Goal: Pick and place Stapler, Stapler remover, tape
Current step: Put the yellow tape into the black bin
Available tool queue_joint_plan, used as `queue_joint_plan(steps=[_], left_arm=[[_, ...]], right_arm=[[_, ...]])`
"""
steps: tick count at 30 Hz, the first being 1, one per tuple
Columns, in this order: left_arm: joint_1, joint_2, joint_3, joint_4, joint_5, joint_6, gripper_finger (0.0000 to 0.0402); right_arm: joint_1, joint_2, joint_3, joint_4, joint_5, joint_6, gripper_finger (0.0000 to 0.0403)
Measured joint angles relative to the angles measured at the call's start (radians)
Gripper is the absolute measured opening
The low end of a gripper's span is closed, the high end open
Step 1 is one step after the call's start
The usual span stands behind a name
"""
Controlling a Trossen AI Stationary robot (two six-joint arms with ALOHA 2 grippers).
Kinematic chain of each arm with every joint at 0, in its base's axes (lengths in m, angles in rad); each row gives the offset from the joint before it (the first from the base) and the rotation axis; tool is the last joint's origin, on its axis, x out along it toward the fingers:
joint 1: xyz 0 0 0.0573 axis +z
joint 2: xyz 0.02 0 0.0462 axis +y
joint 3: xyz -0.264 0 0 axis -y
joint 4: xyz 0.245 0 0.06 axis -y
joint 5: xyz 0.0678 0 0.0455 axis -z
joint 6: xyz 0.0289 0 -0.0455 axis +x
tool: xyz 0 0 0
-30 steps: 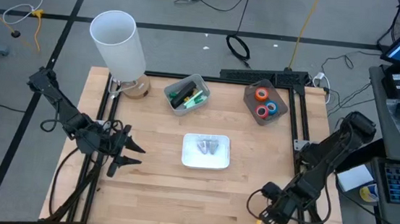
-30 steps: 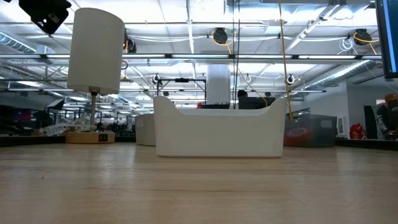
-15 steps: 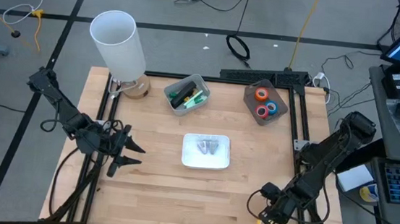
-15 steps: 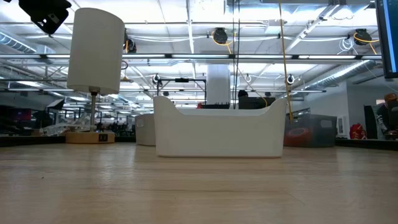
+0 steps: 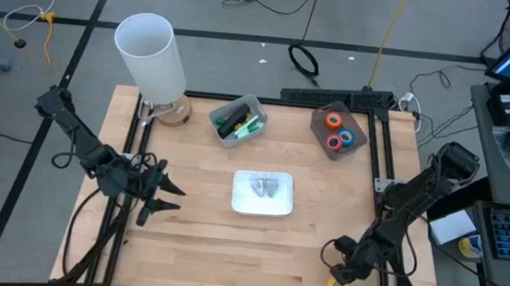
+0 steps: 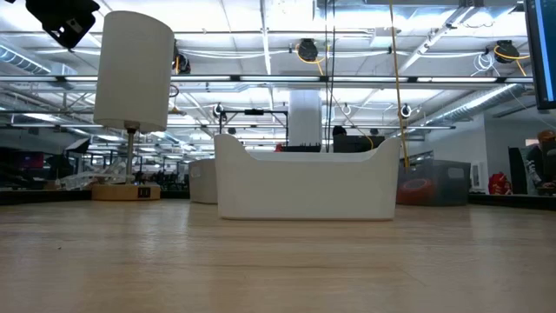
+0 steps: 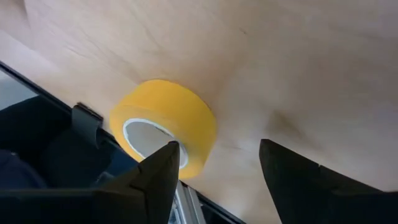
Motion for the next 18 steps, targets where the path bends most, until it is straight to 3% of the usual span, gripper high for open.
queue_joint_plan(steps=[11,18], left_arm=[[0.0,0.0,0.0,-0.001,0.0,-0.01,0.0186],[0.0,0.0,0.0,-0.001,-0.001,-0.01,0.0186]], right_arm=[[0.028,-0.004,-0.068,0.062,0.043,0.095,0.0203],[0.029,-0.002,-0.093,0.05,0.059,0.165,0.0153]])
